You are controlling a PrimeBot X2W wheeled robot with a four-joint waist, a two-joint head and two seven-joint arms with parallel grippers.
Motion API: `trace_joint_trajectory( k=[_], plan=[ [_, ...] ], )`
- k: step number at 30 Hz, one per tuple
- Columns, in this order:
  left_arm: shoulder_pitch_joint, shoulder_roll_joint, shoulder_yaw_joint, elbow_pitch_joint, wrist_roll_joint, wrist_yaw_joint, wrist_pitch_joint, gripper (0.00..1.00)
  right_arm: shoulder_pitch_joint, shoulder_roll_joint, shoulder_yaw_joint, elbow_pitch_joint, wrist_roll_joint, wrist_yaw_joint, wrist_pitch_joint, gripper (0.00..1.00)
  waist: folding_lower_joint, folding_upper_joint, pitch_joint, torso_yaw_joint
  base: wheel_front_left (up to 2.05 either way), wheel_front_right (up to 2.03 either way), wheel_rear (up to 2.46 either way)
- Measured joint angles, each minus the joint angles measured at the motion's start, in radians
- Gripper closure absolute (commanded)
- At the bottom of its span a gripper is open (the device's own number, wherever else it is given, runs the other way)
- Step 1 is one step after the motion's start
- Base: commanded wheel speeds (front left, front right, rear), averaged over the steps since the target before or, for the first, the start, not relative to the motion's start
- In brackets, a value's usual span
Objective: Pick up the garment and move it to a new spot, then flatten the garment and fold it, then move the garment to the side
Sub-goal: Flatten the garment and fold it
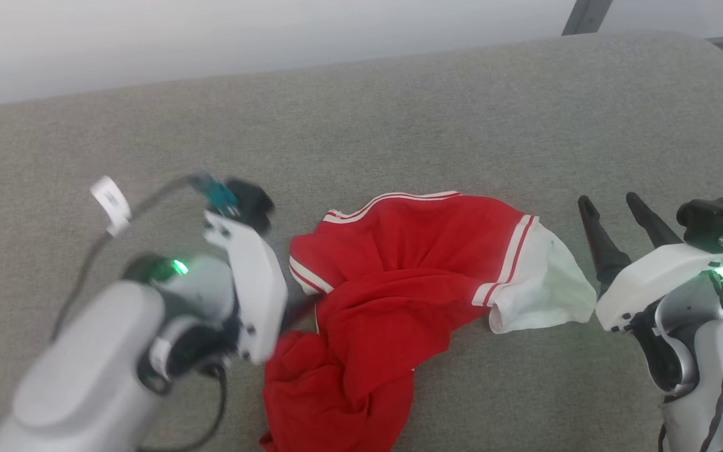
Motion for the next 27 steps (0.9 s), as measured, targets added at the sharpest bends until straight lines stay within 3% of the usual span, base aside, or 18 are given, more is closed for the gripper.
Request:
trace_joint_trajectory(
  k=[8, 13, 27],
  plan=[
    [-0.105, 0.017, 0.058, 0.054, 0.010, 0.023, -0.012, 0.00, -0.018, 0.007, 0.015, -0.001, 0.005, 0.000, -0.021, 0.00, 0.0000, 0.0000, 0.006, -0.021, 0.00, 0.00, 0.00],
    [-0.140, 0.019, 0.046, 0.167, 0.041, -0.001, -0.041, 0.00, -0.036, 0.012, 0.036, -0.004, 0.004, 0.000, -0.044, 0.00, 0.0000, 0.0000, 0.021, -0.041, 0.00, 0.00, 0.00],
    [-0.187, -0.049, 0.018, 0.444, 0.029, -0.034, -0.055, 0.00, -0.072, 0.020, 0.064, 0.013, 0.008, 0.000, -0.076, 0.00, 0.0000, 0.0000, 0.073, -0.090, 0.00, 0.00, 0.00]
  ],
)
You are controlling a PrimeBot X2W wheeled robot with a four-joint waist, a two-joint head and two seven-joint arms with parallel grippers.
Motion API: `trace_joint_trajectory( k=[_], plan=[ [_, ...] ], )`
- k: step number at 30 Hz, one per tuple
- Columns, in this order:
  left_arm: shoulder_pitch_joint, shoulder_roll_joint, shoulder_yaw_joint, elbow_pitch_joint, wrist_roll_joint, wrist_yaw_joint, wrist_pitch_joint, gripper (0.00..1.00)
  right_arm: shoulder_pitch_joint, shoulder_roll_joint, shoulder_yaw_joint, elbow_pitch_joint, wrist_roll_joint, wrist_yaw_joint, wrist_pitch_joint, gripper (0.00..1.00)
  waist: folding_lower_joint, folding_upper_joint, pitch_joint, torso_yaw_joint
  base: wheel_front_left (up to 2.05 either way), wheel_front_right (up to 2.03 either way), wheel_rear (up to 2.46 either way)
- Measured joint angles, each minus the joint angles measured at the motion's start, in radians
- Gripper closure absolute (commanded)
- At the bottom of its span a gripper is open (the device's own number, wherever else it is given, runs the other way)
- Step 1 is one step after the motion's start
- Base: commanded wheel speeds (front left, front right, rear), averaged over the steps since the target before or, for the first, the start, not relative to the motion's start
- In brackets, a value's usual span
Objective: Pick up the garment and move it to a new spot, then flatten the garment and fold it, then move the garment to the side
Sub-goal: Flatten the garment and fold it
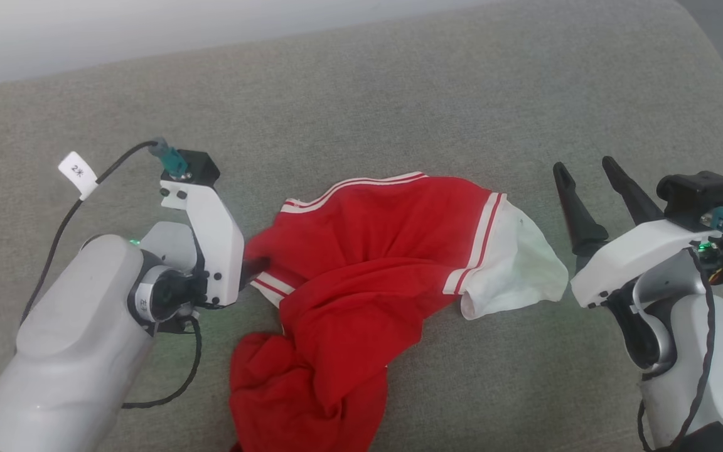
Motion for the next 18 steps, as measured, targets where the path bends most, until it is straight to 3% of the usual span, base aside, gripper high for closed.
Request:
trace_joint_trajectory(
  k=[7, 9, 18],
  plan=[
    [-0.023, -0.042, 0.019, 0.101, -0.052, -0.002, 0.015, 0.00, -0.002, 0.002, 0.003, 0.015, 0.000, 0.000, -0.002, 0.00, 0.0000, 0.0000, 0.014, -0.008, 0.00, 0.00, 0.00],
    [-0.027, -0.053, 0.024, 0.116, -0.065, -0.011, 0.024, 1.00, -0.005, 0.001, 0.003, 0.018, 0.000, 0.000, -0.005, 0.00, 0.0000, 0.0000, 0.015, -0.007, 0.00, 0.00, 0.00],
    [-0.033, -0.059, 0.037, 0.155, -0.082, -0.027, 0.007, 1.00, -0.004, -0.005, -0.022, 0.026, -0.010, 0.000, -0.005, 0.00, 0.0000, 0.0000, 0.001, 0.025, 0.00, 0.00, 0.00]
  ],
)
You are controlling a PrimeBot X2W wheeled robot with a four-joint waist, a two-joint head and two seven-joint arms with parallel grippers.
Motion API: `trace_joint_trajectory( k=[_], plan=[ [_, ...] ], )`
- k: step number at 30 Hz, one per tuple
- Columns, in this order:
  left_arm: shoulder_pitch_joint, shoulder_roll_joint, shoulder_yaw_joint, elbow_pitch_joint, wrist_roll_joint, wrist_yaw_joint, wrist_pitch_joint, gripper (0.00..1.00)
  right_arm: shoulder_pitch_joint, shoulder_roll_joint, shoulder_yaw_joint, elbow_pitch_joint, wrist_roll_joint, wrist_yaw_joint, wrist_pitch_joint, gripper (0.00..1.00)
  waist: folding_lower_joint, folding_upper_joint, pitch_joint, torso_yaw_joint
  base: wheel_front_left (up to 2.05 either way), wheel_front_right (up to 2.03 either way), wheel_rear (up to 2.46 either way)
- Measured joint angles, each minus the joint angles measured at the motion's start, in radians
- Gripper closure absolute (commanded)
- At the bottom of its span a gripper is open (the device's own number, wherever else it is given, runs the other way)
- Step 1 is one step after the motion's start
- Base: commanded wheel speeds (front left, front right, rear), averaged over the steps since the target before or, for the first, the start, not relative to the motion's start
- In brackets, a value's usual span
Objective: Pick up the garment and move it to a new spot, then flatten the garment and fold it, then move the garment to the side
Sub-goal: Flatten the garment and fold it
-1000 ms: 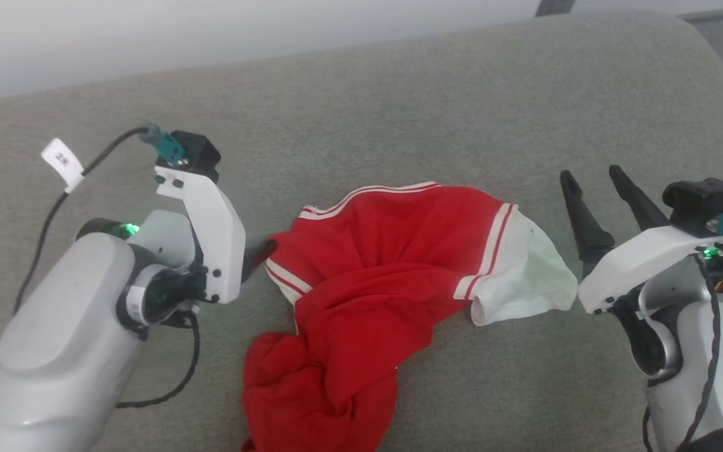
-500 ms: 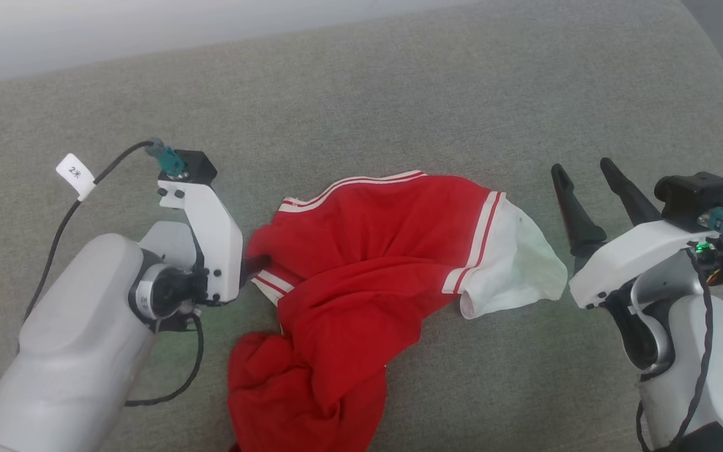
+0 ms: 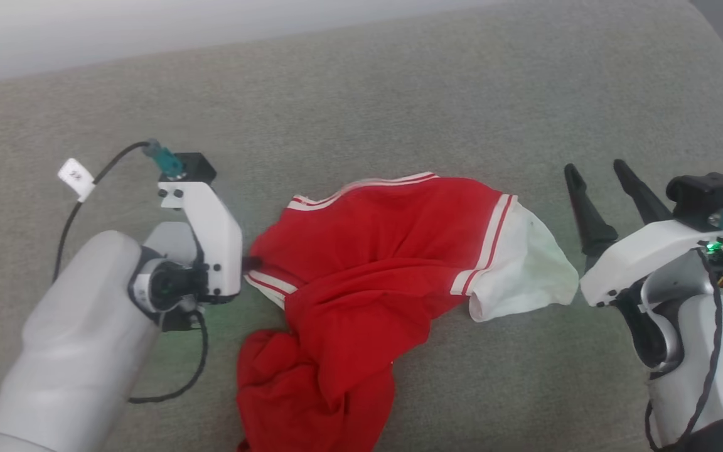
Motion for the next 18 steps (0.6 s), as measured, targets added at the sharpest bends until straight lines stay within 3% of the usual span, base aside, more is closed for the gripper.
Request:
trace_joint_trajectory(
  k=[13, 18],
  plan=[
    [0.003, 0.171, 0.086, -0.016, 0.021, 0.026, -0.100, 1.00, 0.021, -0.013, -0.024, -0.002, -0.013, 0.000, 0.013, 0.00, 0.0000, 0.0000, -0.044, 0.094, 0.00, 0.00, 0.00],
    [0.029, 0.211, 0.124, -0.005, 0.010, 0.044, -0.136, 1.00, 0.028, -0.014, -0.026, -0.004, -0.017, 0.000, 0.017, 0.00, 0.0000, 0.0000, -0.063, 0.118, 0.00, 0.00, 0.00]
  ],
)
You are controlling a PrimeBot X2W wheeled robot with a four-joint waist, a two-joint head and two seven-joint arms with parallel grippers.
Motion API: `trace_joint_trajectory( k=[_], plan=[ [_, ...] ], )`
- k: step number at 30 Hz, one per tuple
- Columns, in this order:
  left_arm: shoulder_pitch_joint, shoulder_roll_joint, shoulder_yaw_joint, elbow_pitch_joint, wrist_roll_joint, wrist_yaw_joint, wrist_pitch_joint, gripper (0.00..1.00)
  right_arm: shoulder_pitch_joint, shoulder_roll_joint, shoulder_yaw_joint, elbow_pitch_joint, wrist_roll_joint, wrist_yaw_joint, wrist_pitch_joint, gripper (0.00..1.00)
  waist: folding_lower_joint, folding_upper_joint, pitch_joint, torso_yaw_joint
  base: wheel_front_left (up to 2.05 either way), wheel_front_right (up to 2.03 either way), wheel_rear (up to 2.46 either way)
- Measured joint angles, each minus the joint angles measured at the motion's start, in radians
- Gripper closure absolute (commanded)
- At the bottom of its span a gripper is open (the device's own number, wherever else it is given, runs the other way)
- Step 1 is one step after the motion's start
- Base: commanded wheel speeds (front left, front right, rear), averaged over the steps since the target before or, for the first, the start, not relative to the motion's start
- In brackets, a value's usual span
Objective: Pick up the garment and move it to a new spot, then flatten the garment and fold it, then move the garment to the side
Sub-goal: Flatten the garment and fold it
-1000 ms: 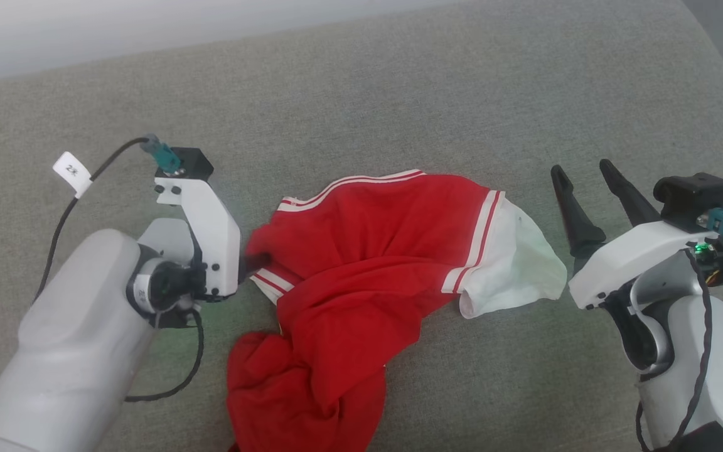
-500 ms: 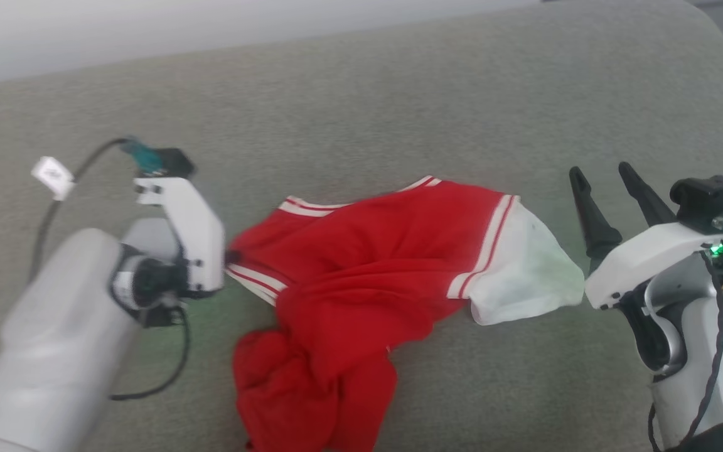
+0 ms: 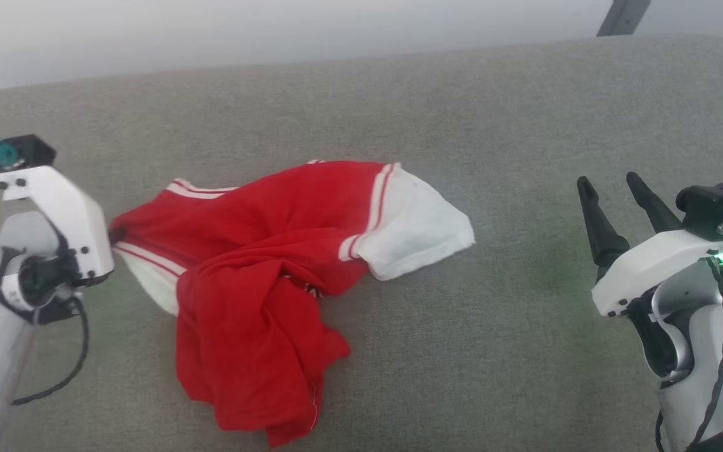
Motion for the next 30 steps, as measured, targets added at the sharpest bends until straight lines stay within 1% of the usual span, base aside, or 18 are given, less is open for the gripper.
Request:
trace_joint_trajectory(
  k=[4, 7, 9, 10, 11, 12, 17, 20, 21, 22, 23, 24, 25, 30],
  plan=[
    [0.010, 0.014, 0.019, 0.001, -0.010, 0.002, -0.018, 1.00, 0.004, 0.000, -0.002, -0.006, 0.000, 0.000, 0.004, 0.00, 0.0000, 0.0000, -0.009, 0.011, 0.00, 0.00, 0.00],
    [0.010, 0.007, 0.015, -0.031, -0.015, -0.005, -0.020, 1.00, 0.006, -0.001, -0.001, -0.011, 0.000, 0.000, 0.008, 0.00, 0.0000, 0.0000, -0.013, 0.012, 0.00, 0.00, 0.00],
    [0.006, -0.015, 0.011, -0.066, -0.024, -0.007, -0.010, 1.00, 0.008, -0.002, -0.002, -0.014, -0.001, 0.000, 0.009, 0.00, 0.0000, 0.0000, -0.015, 0.012, 0.00, 0.00, 0.00],
    [0.006, -0.015, 0.011, -0.066, -0.024, -0.007, -0.010, 1.00, 0.008, -0.002, -0.002, -0.014, -0.001, 0.000, 0.009, 0.00, 0.0000, 0.0000, -0.015, 0.012, 0.00, 0.00, 0.00],
    [0.000, -0.040, -0.014, -0.118, -0.025, -0.013, 0.005, 1.00, 0.008, -0.002, -0.002, -0.020, -0.001, 0.000, 0.011, 0.00, 0.0000, 0.0000, -0.016, 0.010, 0.00, 0.00, 0.00],
    [0.000, -0.040, -0.014, -0.118, -0.025, -0.013, 0.005, 1.00, 0.008, -0.002, -0.002, -0.020, -0.001, 0.000, 0.011, 0.00, 0.0000, 0.0000, -0.016, 0.010, 0.00, 0.00, 0.00],
    [0.010, -0.123, -0.077, -0.257, -0.044, -0.016, 0.066, 1.00, 0.014, -0.001, -0.007, -0.026, -0.002, 0.000, 0.012, 0.00, 0.0000, 0.0000, -0.016, 0.002, 0.00, 0.00, 0.00],
    [0.053, -0.152, -0.133, -0.329, -0.044, -0.014, 0.109, 1.00, 0.023, 0.003, -0.008, -0.027, -0.002, 0.000, 0.013, 0.00, 0.0000, 0.0000, -0.014, -0.005, 0.00, 0.00, 0.00],
    [0.067, -0.156, -0.152, -0.347, -0.039, -0.014, 0.119, 0.95, 0.024, 0.004, -0.009, -0.028, -0.002, 0.000, 0.013, 0.00, 0.0000, 0.0000, -0.013, -0.007, 0.00, 0.00, 0.00],
    [0.078, -0.157, -0.172, -0.362, -0.030, -0.016, 0.126, 0.70, 0.024, 0.004, -0.009, -0.028, -0.002, 0.000, 0.013, 0.00, 0.0000, 0.0000, -0.012, -0.008, 0.00, 0.00, 0.00],
    [0.089, -0.156, -0.191, -0.371, -0.021, -0.019, 0.135, 0.48, 0.024, 0.005, -0.009, -0.028, -0.002, 0.000, 0.013, 0.00, 0.0000, 0.0000, -0.012, -0.010, 0.00, 0.00, 0.00],
    [0.102, -0.155, -0.209, -0.376, -0.008, -0.022, 0.140, 0.06, 0.025, 0.006, -0.009, -0.028, -0.002, 0.000, 0.013, 0.00, 0.0000, 0.0000, -0.012, -0.011, 0.00, 0.00, 0.00],
    [0.114, -0.153, -0.221, -0.378, 0.000, -0.029, 0.141, 0.00, 0.026, 0.007, -0.009, -0.027, -0.003, 0.000, 0.013, 0.00, 0.0000, 0.0000, -0.013, -0.012, 0.00, 0.00, 0.00],
    [0.125, -0.134, -0.227, -0.385, 0.007, -0.037, 0.141, 0.00, 0.028, 0.014, -0.006, -0.025, -0.003, 0.000, 0.013, 0.00, 0.0000, 0.0000, -0.020, -0.015, 0.00, 0.00, 0.00]
  ],
)
